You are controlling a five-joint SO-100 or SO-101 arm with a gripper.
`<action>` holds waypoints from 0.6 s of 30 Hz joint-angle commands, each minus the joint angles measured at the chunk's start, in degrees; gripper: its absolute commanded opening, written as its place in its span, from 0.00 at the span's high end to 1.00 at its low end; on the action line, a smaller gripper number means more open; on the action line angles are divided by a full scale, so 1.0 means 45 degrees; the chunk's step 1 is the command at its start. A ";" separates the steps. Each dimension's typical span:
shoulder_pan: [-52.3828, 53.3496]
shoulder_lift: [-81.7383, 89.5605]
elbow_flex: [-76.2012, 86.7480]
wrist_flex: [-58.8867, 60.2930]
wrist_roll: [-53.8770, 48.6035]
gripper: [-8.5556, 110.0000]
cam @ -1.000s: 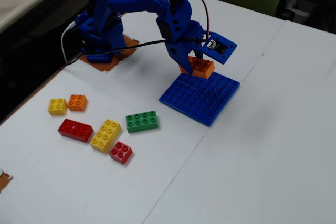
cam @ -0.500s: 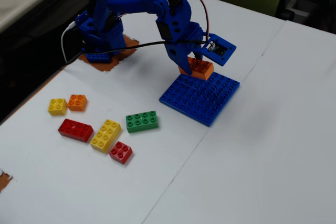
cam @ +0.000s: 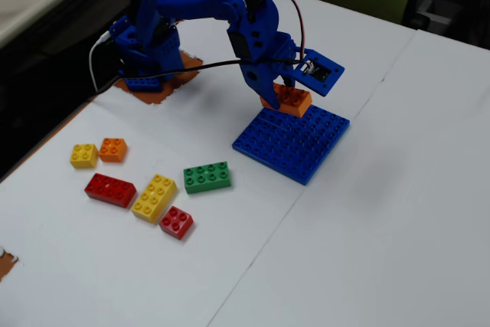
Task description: Pick up the 2x4 orange block and go up the 8x8 blue block.
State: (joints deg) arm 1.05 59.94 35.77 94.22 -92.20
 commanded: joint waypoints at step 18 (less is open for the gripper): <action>0.0137 0.0117 -0.0586 0.0195 0.0078 0.91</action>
State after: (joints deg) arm 1.05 59.94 35.77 94.92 -92.20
